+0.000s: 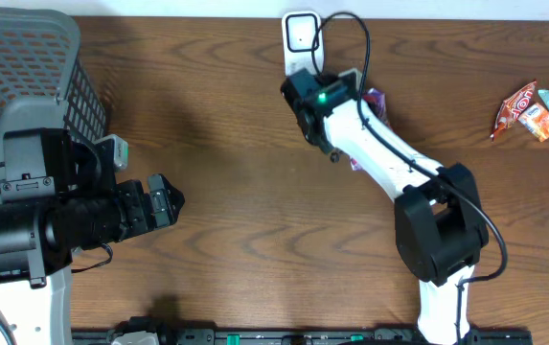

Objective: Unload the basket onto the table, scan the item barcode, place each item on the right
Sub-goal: 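Lift the purple pouch and carry it toward the scanner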

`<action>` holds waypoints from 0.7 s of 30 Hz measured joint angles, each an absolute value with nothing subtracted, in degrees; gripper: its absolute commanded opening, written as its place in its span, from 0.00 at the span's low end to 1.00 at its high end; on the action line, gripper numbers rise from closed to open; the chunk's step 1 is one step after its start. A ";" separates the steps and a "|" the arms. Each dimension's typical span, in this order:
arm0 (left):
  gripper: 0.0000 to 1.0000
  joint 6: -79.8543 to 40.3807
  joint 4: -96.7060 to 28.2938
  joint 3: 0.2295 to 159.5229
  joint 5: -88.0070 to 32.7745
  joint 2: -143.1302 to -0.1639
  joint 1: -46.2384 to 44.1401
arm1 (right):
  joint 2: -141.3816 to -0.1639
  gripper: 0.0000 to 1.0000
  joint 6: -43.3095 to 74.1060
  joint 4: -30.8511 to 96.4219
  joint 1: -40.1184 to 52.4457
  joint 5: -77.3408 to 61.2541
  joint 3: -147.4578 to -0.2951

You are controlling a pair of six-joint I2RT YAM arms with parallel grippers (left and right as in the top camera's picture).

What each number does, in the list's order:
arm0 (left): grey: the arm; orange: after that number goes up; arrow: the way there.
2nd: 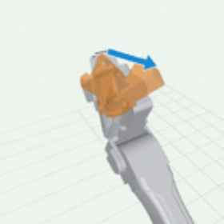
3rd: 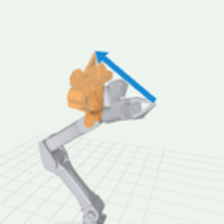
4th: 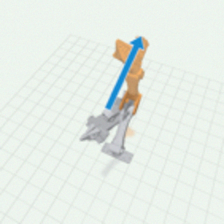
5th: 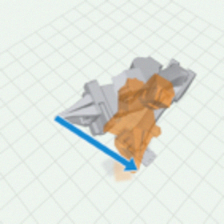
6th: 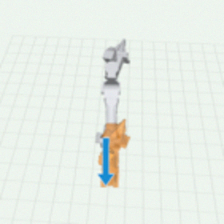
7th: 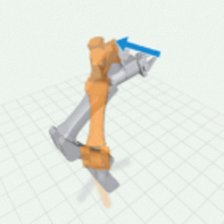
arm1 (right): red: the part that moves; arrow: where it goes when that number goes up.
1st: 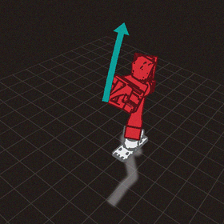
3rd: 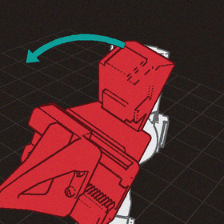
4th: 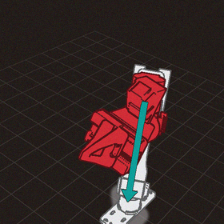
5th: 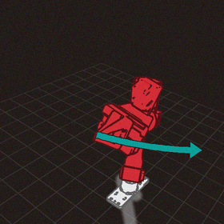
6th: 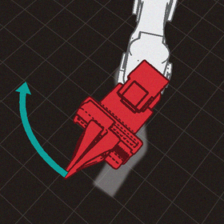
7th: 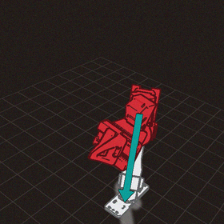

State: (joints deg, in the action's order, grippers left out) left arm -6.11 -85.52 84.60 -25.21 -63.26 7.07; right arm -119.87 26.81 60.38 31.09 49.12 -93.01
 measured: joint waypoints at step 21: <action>0.98 -6.13 -85.52 84.60 -25.19 -63.26 7.07 | -119.83 0.83 26.52 53.52 41.39 40.75 -90.70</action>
